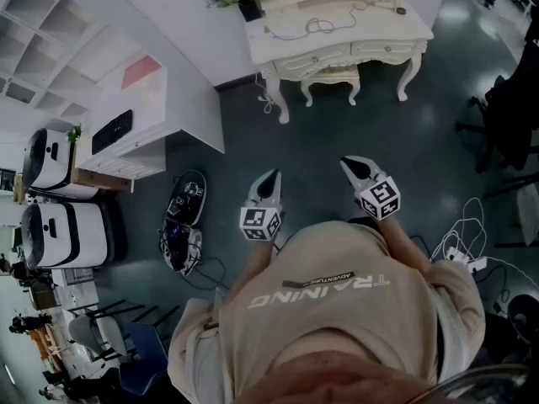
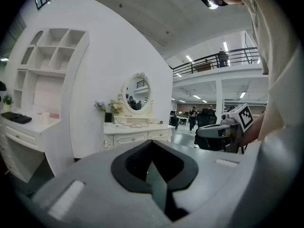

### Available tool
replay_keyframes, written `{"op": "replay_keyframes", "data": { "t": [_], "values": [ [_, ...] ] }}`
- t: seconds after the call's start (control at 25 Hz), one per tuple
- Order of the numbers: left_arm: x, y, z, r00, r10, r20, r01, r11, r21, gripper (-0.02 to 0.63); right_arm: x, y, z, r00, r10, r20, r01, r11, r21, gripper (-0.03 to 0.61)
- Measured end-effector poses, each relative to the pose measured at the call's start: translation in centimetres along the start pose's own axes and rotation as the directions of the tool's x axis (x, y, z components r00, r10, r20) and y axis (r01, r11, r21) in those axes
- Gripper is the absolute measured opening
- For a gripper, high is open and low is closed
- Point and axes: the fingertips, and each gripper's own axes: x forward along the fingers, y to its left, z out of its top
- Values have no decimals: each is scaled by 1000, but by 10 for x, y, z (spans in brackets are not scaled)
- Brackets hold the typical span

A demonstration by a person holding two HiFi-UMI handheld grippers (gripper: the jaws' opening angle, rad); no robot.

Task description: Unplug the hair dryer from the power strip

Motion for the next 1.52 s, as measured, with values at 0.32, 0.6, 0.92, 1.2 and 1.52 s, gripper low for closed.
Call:
{"op": "replay_keyframes", "data": {
  "t": [0.32, 0.6, 0.92, 1.2, 1.52],
  "values": [
    [-18, 40, -27, 999, -8, -48, 5, 998, -67, 6, 38, 17, 5, 1000, -31, 0, 31, 999, -12, 3],
    [9, 64, -24, 998, -26, -64, 21, 997, -76, 6, 57, 0, 8, 998, -46, -30, 45, 999, -31, 5],
    [104, 54, -3, 994, -35, -104, 29, 998, -63, 6, 78, -97, 12, 997, -75, -25, 76, 997, 33, 4],
    [188, 61, 43, 994, 3, -105, -8, 999, -50, 6, 125, -183, 34, 999, -48, -15, 49, 999, 14, 5],
    [253, 75, 50, 991, 82, -104, -96, 986, -136, 6, 164, -236, 23, 999, 13, -52, -11, 999, 39, 5]
  ]
}}
